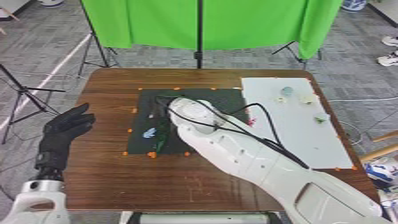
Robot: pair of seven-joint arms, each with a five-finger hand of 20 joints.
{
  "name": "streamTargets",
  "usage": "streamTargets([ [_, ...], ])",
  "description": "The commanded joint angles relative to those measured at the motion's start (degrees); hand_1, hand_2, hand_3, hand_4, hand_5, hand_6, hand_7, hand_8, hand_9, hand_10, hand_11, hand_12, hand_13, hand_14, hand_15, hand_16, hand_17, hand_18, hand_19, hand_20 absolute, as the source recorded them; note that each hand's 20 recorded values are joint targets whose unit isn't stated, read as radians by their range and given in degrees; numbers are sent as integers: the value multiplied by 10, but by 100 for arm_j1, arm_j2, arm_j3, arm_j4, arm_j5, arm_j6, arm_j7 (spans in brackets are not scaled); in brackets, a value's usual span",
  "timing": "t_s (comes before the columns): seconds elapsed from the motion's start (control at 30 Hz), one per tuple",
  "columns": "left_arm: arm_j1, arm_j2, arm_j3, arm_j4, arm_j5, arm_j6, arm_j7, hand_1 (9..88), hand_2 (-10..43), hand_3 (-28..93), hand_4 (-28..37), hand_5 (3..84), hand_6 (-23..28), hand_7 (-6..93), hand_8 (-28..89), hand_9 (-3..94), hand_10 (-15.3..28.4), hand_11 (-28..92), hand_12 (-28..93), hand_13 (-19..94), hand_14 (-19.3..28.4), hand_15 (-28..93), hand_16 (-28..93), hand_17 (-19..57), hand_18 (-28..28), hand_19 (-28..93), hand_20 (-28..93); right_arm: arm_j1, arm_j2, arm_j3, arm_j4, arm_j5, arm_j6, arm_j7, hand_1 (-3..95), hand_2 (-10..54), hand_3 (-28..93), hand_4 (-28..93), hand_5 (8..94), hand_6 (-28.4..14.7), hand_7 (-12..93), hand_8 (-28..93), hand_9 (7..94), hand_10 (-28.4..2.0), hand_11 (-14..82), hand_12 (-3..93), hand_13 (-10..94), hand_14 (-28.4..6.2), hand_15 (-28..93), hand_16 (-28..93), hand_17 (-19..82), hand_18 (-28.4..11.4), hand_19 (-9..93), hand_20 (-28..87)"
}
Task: Arrange flowers
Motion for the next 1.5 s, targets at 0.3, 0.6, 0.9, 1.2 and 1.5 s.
streamTargets([
  [0.3, -13, -633, -2, -27, 135, -79, 56, 461, -2, 680, -22, 441, 62, 121, -72, 470, 132, 218, 110, 401, 164, 210, -32, 165, 135, 189, 222, 318, 322, -24, -662, 406, 31, 338, 484, -95, 703, -215, 492, 1, 213, -107, 566, -155, 138, 212, 782, -43, 673, 291, 510, -172, 932, 557],
  [0.6, 55, -767, -94, -118, 284, -165, -2, 458, -5, 681, -24, 442, 62, 118, -72, 471, 133, 215, 110, 401, 164, 209, -31, 164, 135, 188, 223, 37, 1401, 718, -2517, 867, 1029, 479, 469, -95, 698, -205, 445, -26, 172, -85, 547, -162, 134, 220, 774, -53, 667, 281, 499, -179, 932, 533],
  [0.9, 185, -786, -279, -270, 377, -252, -61, 455, -6, 681, -22, 443, 62, 117, -71, 473, 132, 214, 111, 401, 164, 209, -30, 162, 135, 188, 223, -2410, 3260, 3211, -4699, 1286, 2928, 252, 368, -95, 663, -179, 500, -36, 163, -68, 597, -171, 182, 244, 761, -73, 670, 286, 493, -183, 932, 536],
  [1.2, 362, -772, -425, -363, 397, -279, -59, 453, -8, 682, -26, 442, 63, 115, -70, 475, 133, 211, 112, 400, 165, 207, -30, 161, 134, 186, 223, -4726, 3755, 5145, -4955, 1089, 2635, 796, 252, -95, 605, -155, 532, -45, 134, -61, 645, -183, 233, 271, 758, -99, 674, 292, 486, -205, 932, 544],
  [1.5, 356, -791, -399, -373, 436, -396, -108, 451, -8, 682, -28, 443, 64, 111, -70, 475, 133, 211, 113, 401, 165, 206, -29, 160, 134, 186, 223, -4606, 4010, 5098, -3874, 851, 2497, 1346, 243, -95, 581, -145, 569, -21, 128, -65, 706, -178, 292, 300, 792, -93, 681, 294, 520, -209, 932, 573],
])
